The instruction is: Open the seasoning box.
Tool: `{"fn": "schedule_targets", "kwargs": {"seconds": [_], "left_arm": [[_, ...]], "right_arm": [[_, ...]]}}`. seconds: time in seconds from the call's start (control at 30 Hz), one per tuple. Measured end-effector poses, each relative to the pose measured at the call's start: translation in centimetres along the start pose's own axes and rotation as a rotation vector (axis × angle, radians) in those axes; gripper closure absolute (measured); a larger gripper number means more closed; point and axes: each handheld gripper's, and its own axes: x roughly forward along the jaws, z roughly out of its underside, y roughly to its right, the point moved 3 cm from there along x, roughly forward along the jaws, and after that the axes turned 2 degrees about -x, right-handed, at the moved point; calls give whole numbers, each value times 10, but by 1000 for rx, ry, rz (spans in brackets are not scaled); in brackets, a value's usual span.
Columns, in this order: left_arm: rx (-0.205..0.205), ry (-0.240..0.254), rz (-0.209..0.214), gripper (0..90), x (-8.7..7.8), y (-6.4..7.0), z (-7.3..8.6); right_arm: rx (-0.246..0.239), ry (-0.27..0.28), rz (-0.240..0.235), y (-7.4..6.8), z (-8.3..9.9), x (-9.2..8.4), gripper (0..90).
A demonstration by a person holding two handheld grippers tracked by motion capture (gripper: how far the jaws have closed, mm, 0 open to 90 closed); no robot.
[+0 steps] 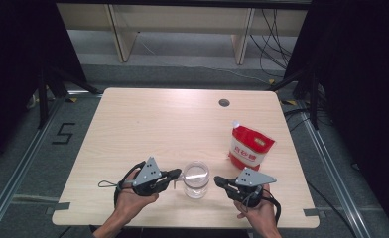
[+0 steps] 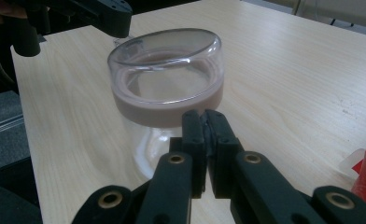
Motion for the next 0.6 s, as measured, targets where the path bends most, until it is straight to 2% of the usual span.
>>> {"fn": "schedule_targets", "kwargs": {"seconds": [0.03, 0.07, 0.1, 0.17, 0.2, 0.23, 0.27, 0.3, 0.37, 0.4, 0.43, 0.5, 0.6], "left_arm": [[-11, 2, -1, 893, 0, 0, 0], [1, 2, 1, 893, 0, 0, 0], [-13, 3, -1, 893, 0, 1, 1], [4, 5, 0, 893, 0, 0, 0], [3, 6, -1, 893, 0, 0, 0], [-6, 8, -1, 893, 0, 0, 1], [3, 10, 2, 893, 0, 0, 1], [-8, 14, -2, 893, 0, 0, 2], [-1, 17, -2, 893, -1, 0, 2], [-2, 17, 0, 893, -1, 0, 2], [-1, 18, 1, 893, 0, 0, 2], [-1, 26, 2, 893, 0, 0, 3], [-1, 27, 6, 894, 0, 0, 3]], "right_arm": [[19, -7, -1, -1, 0, 0, 883], [-1, -2, 6, 1, 0, 1, 885], [-2, -3, 6, 1, 0, 1, 886], [-6, -4, -4, 1, -1, 2, 886], [15, -11, -5, 0, -1, 2, 886], [4, -9, -11, 1, -1, 3, 886], [10, -11, -2, 1, -1, 3, 886], [-10, -1, -1, 3, -2, 3, 886], [9, -8, 0, 1, -2, 3, 889], [1, -2, 2, 2, -3, 4, 892], [19, -12, -3, 1, -3, 3, 893], [-2, -6, -6, 2, -3, 5, 896], [-7, -2, -8, 3, -4, 6, 898]]}}
